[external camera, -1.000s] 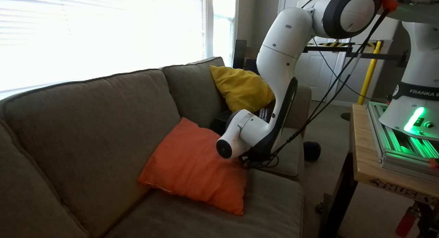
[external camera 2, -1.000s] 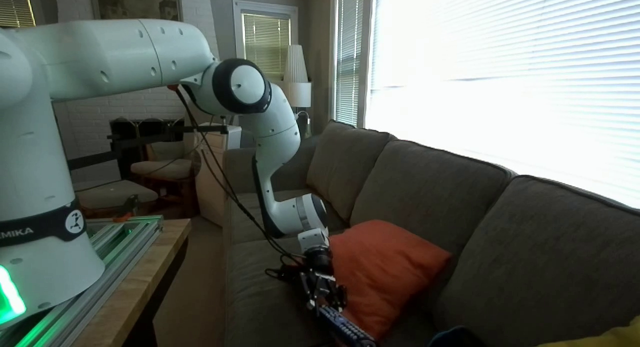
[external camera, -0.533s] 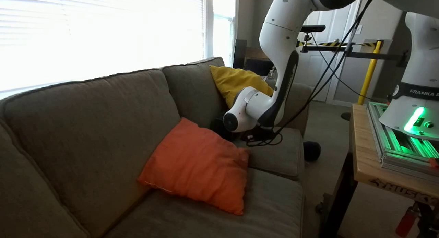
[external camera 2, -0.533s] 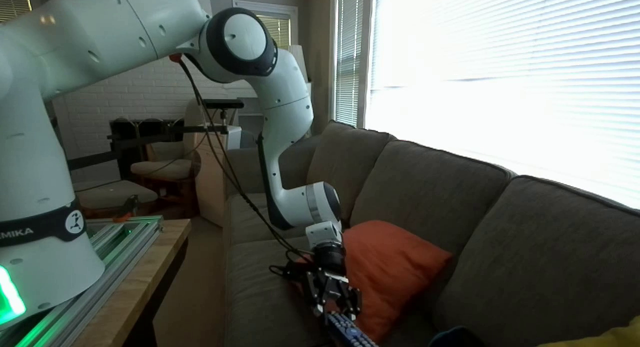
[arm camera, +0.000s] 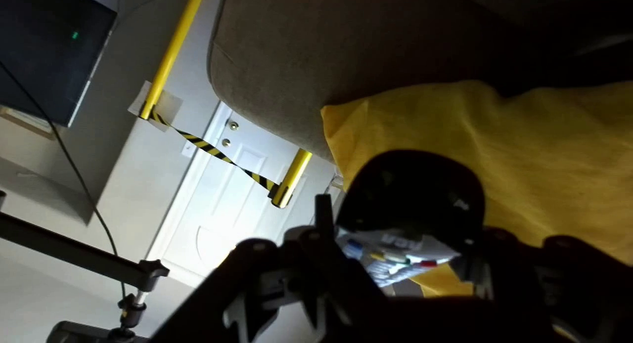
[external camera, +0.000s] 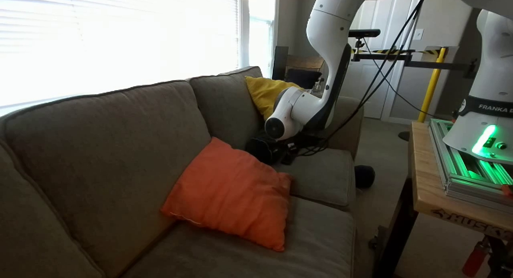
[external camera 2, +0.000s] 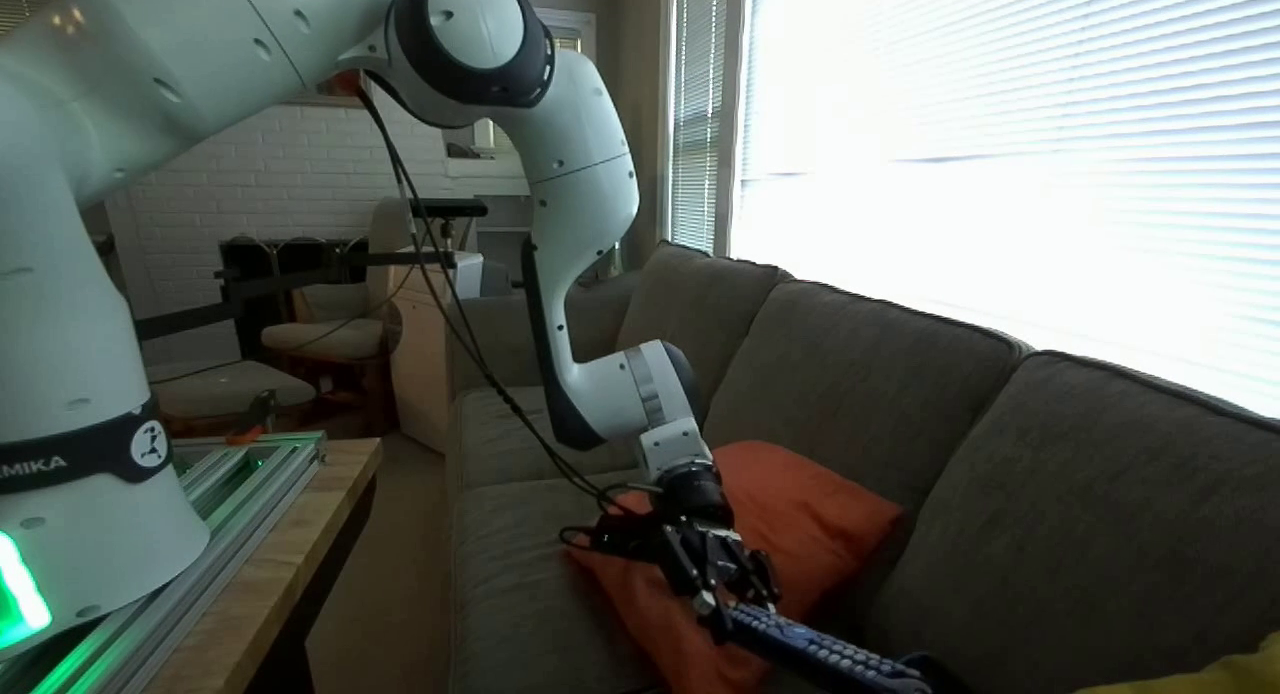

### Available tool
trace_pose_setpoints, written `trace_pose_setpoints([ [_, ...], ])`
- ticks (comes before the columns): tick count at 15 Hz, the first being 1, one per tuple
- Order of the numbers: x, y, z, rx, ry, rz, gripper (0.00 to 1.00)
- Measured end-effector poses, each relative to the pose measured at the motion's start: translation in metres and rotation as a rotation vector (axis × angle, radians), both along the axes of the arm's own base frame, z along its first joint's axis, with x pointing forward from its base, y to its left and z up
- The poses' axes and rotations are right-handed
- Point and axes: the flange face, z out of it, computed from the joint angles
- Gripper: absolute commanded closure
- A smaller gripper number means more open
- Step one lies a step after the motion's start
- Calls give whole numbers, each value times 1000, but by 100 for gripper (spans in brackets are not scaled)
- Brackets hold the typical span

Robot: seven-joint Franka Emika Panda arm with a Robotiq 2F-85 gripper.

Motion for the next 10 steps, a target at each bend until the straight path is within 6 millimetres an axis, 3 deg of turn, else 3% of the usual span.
trace_pose_setpoints([
  [1, 0, 1, 0, 3, 1, 3, 48],
  [2, -1, 1, -1, 7, 4, -2, 73],
  [7, -3, -2, -2, 33, -25, -39, 73],
  [10, -4, -50, 11, 22, -111, -147, 73],
])
